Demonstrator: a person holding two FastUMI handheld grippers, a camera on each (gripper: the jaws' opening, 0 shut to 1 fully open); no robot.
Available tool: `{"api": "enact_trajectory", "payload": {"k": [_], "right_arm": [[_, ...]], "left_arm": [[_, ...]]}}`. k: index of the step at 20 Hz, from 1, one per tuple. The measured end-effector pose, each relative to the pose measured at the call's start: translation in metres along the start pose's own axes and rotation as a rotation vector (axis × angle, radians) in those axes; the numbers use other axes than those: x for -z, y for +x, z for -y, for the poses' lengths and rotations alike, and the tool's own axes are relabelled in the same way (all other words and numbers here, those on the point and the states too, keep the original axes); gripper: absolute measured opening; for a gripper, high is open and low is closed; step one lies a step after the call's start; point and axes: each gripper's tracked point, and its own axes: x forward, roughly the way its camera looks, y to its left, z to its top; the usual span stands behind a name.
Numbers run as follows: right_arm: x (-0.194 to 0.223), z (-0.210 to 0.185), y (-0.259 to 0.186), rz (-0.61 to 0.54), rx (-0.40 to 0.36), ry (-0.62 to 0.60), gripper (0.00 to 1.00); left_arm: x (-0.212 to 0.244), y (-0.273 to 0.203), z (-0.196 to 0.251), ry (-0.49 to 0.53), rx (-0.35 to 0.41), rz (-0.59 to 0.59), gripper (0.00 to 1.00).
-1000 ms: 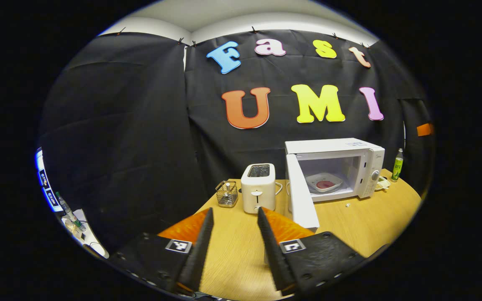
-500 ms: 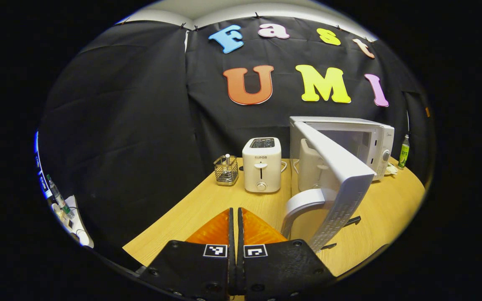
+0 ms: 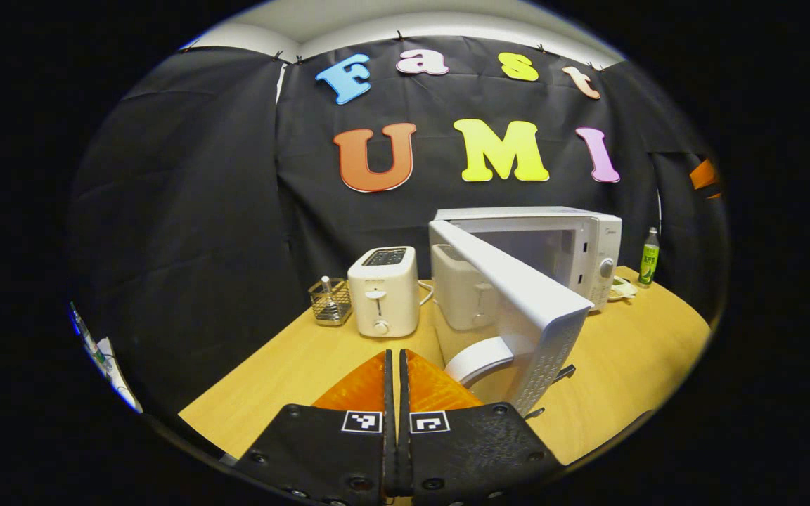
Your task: Open the microwave oven with the left hand, put the food in, and close the microwave oven.
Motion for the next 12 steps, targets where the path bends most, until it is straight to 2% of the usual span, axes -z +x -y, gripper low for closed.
{"api": "enact_trajectory", "payload": {"k": [1,3,4,5,6,12], "right_arm": [[-0.002,0.000,0.001,-0.002,-0.007,0.001,1.00],[-0.004,0.002,0.005,-0.009,-0.023,0.001,1.00],[-0.004,0.002,0.006,-0.018,-0.035,-0.002,0.92],[-0.004,0.005,0.006,-0.023,-0.038,-0.002,0.92],[-0.006,0.009,0.007,-0.023,-0.040,0.002,1.00],[-0.018,0.043,0.011,-0.027,-0.015,0.010,1.00]], "left_arm": [[-0.003,0.002,0.017,-0.003,0.024,0.005,0.00],[-0.007,0.006,0.049,0.005,0.062,0.016,0.00],[-0.008,0.009,0.066,0.003,0.089,0.018,0.00],[-0.011,0.012,0.084,-0.003,0.114,0.022,0.00],[-0.013,0.015,0.101,-0.008,0.143,0.021,0.00],[-0.036,0.049,0.192,0.042,0.285,0.062,0.00]]}}
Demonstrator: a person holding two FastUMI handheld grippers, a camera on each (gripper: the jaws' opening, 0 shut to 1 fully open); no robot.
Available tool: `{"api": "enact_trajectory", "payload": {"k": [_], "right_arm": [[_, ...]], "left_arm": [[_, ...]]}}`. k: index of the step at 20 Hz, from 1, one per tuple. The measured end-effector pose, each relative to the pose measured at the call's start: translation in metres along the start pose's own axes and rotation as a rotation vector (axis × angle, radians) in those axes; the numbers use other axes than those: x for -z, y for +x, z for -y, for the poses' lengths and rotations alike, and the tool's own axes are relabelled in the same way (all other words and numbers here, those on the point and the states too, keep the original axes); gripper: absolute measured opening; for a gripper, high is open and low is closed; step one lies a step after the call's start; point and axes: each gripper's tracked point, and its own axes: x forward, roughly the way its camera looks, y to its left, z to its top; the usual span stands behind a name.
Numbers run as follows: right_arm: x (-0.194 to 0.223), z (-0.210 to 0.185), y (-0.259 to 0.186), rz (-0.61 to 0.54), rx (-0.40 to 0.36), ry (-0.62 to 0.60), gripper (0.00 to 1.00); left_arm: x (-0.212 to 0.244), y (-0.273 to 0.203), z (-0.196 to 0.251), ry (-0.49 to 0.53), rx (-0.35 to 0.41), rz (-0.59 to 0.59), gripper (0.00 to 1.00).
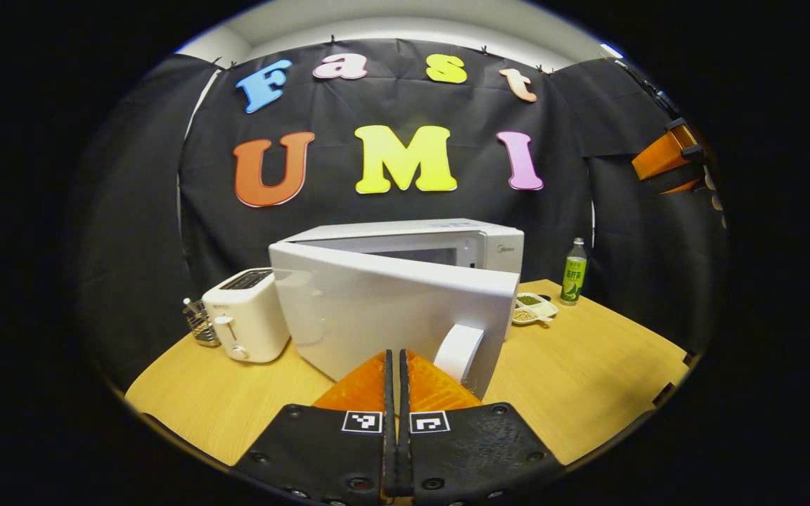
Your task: Open the microwave oven with the left hand, put the food in, and close the microwave oven.
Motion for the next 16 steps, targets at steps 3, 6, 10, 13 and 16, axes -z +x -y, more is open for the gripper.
{"api": "enact_trajectory", "payload": {"k": [3,6,10,13,16], "right_arm": [[0.000,0.027,-0.001,-0.006,0.037,0.009,1.00],[0.002,0.051,-0.001,-0.010,0.075,0.027,0.91],[0.012,0.076,-0.002,-0.033,0.114,0.073,1.00],[0.018,0.089,0.000,-0.046,0.135,0.089,1.00],[0.020,0.096,0.001,-0.053,0.144,0.107,1.00]], "left_arm": [[-0.010,0.031,0.021,0.007,0.038,0.008,0.00],[-0.019,0.060,0.035,0.051,0.068,0.023,0.00],[-0.025,0.102,0.047,0.076,0.085,0.022,0.00],[-0.033,0.128,0.056,0.069,0.092,0.029,0.00],[-0.041,0.154,0.063,0.081,0.090,0.042,0.00]]}}
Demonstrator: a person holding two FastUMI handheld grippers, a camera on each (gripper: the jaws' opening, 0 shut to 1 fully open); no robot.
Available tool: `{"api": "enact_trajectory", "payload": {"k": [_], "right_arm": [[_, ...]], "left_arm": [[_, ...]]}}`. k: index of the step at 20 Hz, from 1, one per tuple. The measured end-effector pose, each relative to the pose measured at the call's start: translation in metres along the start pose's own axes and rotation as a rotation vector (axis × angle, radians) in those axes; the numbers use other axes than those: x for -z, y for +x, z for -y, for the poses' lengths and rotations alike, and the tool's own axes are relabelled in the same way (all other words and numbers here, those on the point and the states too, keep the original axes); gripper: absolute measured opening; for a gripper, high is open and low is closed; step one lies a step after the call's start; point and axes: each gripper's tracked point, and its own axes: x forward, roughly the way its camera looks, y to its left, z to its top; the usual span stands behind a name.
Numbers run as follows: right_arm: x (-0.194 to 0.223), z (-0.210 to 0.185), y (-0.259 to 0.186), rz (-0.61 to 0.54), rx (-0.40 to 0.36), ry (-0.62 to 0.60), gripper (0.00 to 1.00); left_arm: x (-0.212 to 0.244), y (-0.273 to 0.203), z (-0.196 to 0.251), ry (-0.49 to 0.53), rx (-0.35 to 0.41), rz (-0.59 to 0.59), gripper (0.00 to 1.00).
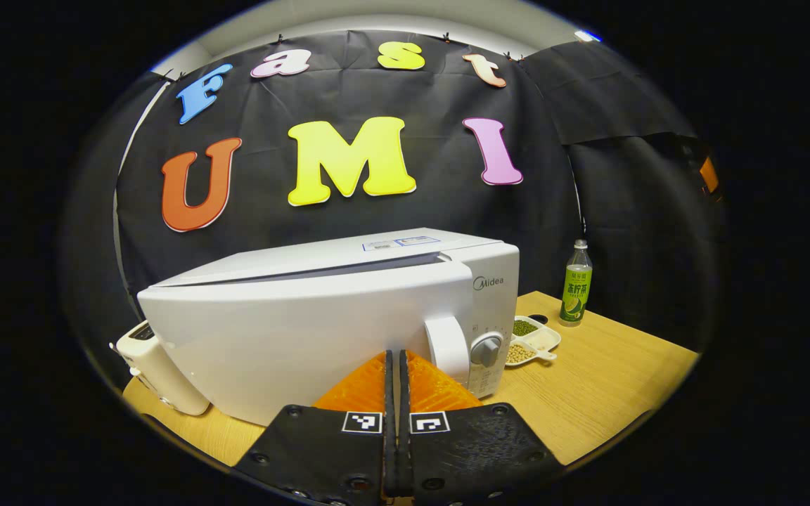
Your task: Open the microwave oven with the left hand, put the food in, and close the microwave oven.
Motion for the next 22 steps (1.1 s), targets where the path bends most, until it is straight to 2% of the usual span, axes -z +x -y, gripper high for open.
{"api": "enact_trajectory", "payload": {"k": [4,5,6,11,12,13,14,15,17,18,19,20,22], "right_arm": [[-0.003,0.001,0.004,-0.001,-0.004,0.005,1.00],[-0.002,0.000,0.005,-0.001,-0.006,0.007,0.92],[-0.002,0.000,0.005,-0.004,-0.009,0.009,1.00],[0.000,-0.008,0.010,-0.020,-0.030,0.016,1.00],[-0.002,-0.010,0.009,-0.017,-0.034,0.015,0.92],[-0.002,-0.011,0.008,-0.016,-0.038,0.011,0.92],[-0.003,-0.013,0.008,-0.013,-0.041,0.005,1.00],[-0.006,-0.014,0.006,-0.005,-0.043,0.003,0.92],[-0.007,-0.017,0.003,0.005,-0.048,0.003,0.92],[-0.008,-0.019,0.001,0.009,-0.053,0.001,1.00],[-0.009,-0.020,-0.001,0.018,-0.055,0.000,1.00],[-0.012,-0.020,-0.003,0.028,-0.051,-0.003,0.92],[-0.013,-0.021,-0.008,0.044,-0.046,-0.019,0.92]], "left_arm": [[0.001,0.013,-0.004,-0.024,-0.014,-0.012,0.00],[-0.001,0.014,-0.004,-0.024,-0.009,-0.013,0.00],[-0.003,0.015,-0.004,-0.019,-0.009,-0.008,0.00],[-0.001,0.021,-0.001,-0.011,-0.009,-0.030,0.01],[0.002,0.019,-0.003,-0.011,-0.021,-0.044,0.00],[0.003,0.017,-0.002,-0.022,-0.019,-0.051,0.01],[0.001,0.012,0.001,-0.030,-0.014,-0.052,0.00],[-0.003,0.006,0.002,-0.027,-0.019,-0.047,0.01],[-0.007,-0.008,0.005,-0.012,-0.011,-0.045,0.01],[-0.006,-0.015,0.006,0.007,-0.015,-0.058,0.00],[-0.003,-0.019,0.006,0.026,-0.019,-0.069,0.50],[-0.007,-0.027,0.001,0.053,-0.049,-0.053,1.00],[-0.017,-0.049,0.006,0.057,-0.039,-0.032,0.96]]}}
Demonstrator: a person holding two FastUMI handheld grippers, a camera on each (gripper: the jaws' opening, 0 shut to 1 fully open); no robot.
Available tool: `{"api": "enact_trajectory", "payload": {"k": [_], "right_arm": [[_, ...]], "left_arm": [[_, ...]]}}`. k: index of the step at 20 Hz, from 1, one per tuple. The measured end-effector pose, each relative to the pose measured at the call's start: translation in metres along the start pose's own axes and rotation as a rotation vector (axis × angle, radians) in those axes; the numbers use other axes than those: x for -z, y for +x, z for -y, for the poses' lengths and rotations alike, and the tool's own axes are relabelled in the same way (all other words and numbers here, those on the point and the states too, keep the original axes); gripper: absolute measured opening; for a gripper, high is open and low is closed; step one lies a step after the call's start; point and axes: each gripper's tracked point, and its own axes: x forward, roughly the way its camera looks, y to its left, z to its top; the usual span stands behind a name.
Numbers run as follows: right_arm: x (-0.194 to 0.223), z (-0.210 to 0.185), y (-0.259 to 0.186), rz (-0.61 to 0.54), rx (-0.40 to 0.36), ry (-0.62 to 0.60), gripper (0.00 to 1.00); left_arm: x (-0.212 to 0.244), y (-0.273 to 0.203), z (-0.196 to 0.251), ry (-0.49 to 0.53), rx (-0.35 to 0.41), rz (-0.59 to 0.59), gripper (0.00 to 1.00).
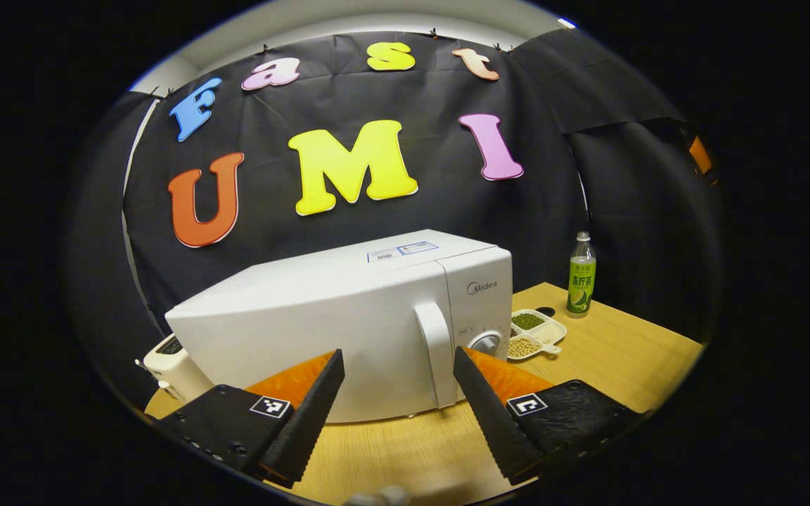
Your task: Open the microwave oven with the left hand, put the food in, and close the microwave oven.
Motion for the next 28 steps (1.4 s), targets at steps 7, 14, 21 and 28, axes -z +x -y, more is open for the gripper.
{"api": "enact_trajectory", "payload": {"k": [7,14,21,28], "right_arm": [[-0.005,-0.016,-0.016,0.057,-0.012,0.000,1.00],[-0.017,-0.052,-0.034,0.136,-0.039,-0.042,1.00],[-0.042,-0.089,-0.061,0.231,-0.043,-0.100,1.00],[-0.057,-0.110,-0.082,0.280,-0.041,-0.131,0.92]], "left_arm": [[-0.066,-0.105,-0.022,-0.010,-0.035,0.094,0.96],[-0.115,-0.207,-0.097,-0.135,-0.167,0.128,0.96],[-0.152,-0.252,-0.135,-0.199,-0.234,0.148,0.96],[-0.166,-0.251,-0.135,-0.186,-0.213,0.173,0.97]]}}
